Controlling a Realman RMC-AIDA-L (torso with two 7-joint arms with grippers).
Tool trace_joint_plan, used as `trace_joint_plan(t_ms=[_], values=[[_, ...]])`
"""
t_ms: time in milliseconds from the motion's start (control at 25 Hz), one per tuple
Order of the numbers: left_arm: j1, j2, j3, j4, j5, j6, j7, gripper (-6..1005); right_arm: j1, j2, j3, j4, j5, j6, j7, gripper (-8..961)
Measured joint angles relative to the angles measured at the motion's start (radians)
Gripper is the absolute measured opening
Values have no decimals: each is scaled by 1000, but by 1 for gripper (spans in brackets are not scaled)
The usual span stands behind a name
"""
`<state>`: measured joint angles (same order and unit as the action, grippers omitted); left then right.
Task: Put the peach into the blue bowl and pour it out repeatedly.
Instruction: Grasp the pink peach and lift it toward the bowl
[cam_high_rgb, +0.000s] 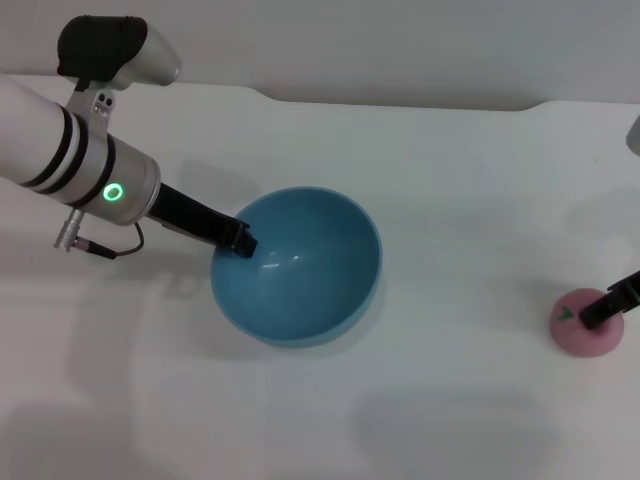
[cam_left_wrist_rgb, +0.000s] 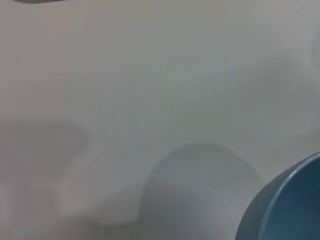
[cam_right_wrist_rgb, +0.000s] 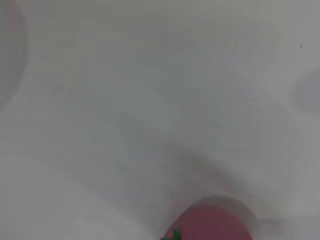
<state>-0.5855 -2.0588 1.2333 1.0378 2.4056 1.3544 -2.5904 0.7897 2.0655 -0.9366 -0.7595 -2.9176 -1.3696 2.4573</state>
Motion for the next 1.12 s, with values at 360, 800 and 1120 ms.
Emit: trace_joint_plan(t_ms=[360,800,1120], values=[[-6,-1,0,-4,-5,-1,-1,-1,-8,2,5,1,57,39,-7,572],[-5,-1,2,-10,-11,-6,0,-1,-45,-1,122,-91,175,-20,-135,266],[-6,-3,25,-14,-13,-20,-44,-2,-57,-7,258,-214,370,-152,-261,49]])
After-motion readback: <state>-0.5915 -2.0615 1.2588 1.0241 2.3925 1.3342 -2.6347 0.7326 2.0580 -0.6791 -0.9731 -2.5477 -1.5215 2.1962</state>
